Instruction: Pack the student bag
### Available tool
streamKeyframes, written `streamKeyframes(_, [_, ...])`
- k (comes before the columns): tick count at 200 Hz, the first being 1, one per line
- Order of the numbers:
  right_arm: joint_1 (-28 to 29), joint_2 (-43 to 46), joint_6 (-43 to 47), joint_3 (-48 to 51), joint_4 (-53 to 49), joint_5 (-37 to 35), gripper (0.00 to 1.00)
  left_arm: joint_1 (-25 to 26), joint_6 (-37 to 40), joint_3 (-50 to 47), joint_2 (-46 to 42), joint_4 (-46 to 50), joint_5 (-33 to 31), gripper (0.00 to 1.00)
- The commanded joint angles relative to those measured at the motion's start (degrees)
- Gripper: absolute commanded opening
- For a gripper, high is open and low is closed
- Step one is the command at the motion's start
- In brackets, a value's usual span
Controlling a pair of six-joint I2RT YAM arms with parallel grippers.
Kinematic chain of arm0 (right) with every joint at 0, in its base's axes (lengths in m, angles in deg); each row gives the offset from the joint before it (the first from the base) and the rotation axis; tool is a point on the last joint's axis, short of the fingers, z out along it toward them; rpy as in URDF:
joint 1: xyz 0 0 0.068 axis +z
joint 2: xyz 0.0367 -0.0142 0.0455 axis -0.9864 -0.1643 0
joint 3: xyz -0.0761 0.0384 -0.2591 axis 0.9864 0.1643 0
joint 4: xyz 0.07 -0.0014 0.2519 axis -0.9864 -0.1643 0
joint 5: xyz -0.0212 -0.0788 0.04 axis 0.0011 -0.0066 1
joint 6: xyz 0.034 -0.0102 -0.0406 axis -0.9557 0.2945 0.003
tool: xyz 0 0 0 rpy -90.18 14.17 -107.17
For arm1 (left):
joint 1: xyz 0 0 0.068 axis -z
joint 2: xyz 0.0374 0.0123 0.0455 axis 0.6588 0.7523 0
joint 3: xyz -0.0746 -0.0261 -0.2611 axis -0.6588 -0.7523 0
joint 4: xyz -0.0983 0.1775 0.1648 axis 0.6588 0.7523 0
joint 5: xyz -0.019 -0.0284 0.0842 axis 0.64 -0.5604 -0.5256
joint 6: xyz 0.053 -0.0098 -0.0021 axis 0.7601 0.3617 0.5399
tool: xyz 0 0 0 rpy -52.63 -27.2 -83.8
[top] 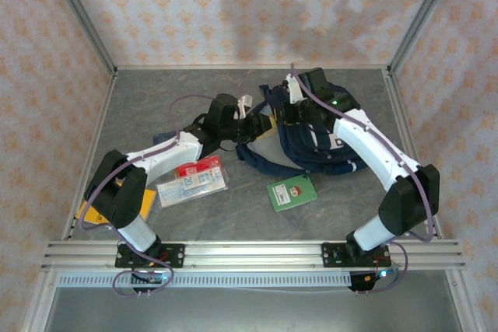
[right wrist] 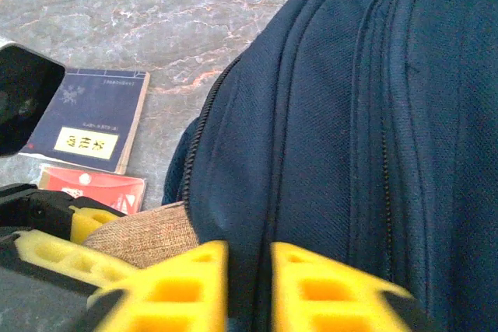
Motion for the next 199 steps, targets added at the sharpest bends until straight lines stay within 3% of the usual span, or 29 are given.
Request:
streamKeyframes(1, [0.66, -0.7, 0.96, -1.53, -3.2, -3.26, 0.01, 1.4, 1.18, 3.89, -1.24, -9.79, 2.64, 0.14])
streamKeyframes(99, [-0.33, 4.07, -1.79, -4.55, -0.36, -2.07, 0.0, -0.08, 3.3, 0.1, -0.45, -7.01, 0.76, 0.14])
streamKeyframes(199, [-2.51, 9.09, -5.17, -2.66, 2.78, 4.83, 0.0, -0.35, 0.03, 10.23, 14.11, -13.12, 1.92, 0.15])
